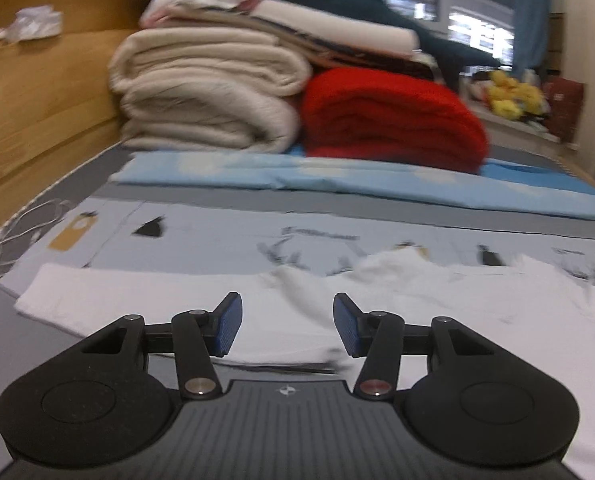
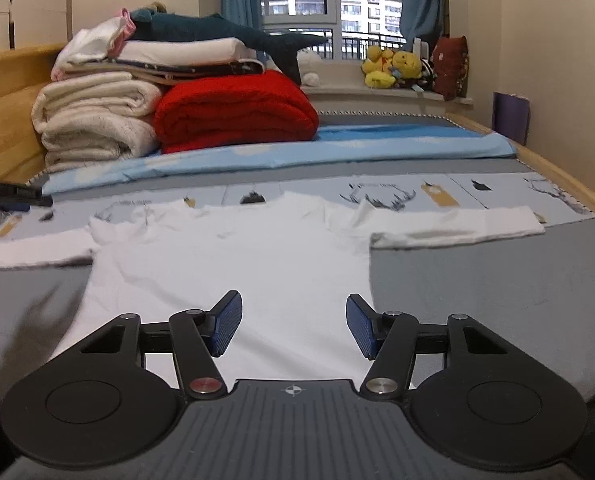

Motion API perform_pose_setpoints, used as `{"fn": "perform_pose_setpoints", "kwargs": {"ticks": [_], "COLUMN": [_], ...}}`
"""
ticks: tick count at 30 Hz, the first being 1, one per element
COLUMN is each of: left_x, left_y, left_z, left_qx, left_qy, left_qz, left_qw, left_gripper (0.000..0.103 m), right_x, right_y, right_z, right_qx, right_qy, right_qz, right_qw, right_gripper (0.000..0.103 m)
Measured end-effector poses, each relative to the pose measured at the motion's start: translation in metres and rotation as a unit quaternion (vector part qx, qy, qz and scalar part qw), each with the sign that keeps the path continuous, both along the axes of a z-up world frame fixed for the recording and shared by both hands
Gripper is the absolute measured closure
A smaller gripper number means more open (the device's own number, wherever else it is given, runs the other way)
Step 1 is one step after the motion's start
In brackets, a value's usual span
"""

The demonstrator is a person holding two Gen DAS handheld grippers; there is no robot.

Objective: Fold small clothes

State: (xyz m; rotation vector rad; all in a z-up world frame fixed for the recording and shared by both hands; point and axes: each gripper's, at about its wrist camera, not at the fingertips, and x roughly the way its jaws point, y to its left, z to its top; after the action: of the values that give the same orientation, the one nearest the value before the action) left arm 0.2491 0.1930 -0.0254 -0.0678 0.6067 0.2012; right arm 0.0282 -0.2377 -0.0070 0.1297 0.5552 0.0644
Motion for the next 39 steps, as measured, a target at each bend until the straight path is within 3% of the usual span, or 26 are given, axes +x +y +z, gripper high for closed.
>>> {"fn": "perform_pose_setpoints", "kwargs": {"ticks": [4,10,14,18,21,24,27,31,34,37,38,39], "left_x": [0.0,0.002,0.013,0.024,0.031,0.037,0.037,0.036,0.03,0.028,0.029,0.029], "left_y": [0.025,0.055,0.073,0.11,0.146,0.185,0.224,0.264,0.282,0.288,0.288,0.288], "left_z": [-0.003,-0.004,-0.013,-0.028,-0.041,-0.052,-0.063,-0.085,-0.101,-0.104,-0.103,-0.102], "left_qx": [-0.004,-0.022,-0.024,-0.035,-0.056,-0.082,-0.121,-0.166,-0.19,-0.183,-0.177,-0.178], "left_qy": [-0.002,-0.003,0.013,0.036,0.047,0.049,0.05,0.058,0.068,0.066,0.068,0.069], "left_qz": [0.015,0.052,0.082,0.125,0.168,0.21,0.262,0.317,0.349,0.36,0.358,0.352], "left_qw": [0.9999,0.9984,0.9963,0.9908,0.9831,0.973,0.9562,0.932,0.9151,0.9124,0.9142,0.9161], "left_gripper": [0.047,0.047,0.042,0.033,0.034,0.035,0.035,0.036,0.046,0.064,0.091,0.1], "right_x": [0.032,0.121,0.18,0.203,0.205,0.207,0.211,0.225,0.234,0.242,0.245,0.248], "right_y": [0.016,0.062,0.093,0.106,0.114,0.12,0.124,0.123,0.121,0.121,0.121,0.123], "right_z": [0.021,0.052,0.055,0.037,0.021,0.02,0.014,0.003,-0.005,-0.01,-0.011,-0.014], "right_qx": [0.002,-0.007,-0.001,0.011,-0.021,-0.049,-0.098,-0.105,-0.091,-0.074,-0.069,-0.066], "right_qy": [-0.028,-0.077,-0.091,-0.125,-0.129,-0.166,-0.198,-0.165,-0.133,-0.102,-0.092,-0.084], "right_qz": [0.024,0.074,0.11,0.124,0.126,0.153,0.165,0.176,0.177,0.172,0.17,0.168], "right_qw": [0.999,0.994,0.99,0.984,0.983,0.973,0.961,0.965,0.971,0.977,0.979,0.98], "right_gripper": [0.041,0.037,0.035,0.035,0.035,0.036,0.035,0.032,0.032,0.032,0.032,0.032]}}
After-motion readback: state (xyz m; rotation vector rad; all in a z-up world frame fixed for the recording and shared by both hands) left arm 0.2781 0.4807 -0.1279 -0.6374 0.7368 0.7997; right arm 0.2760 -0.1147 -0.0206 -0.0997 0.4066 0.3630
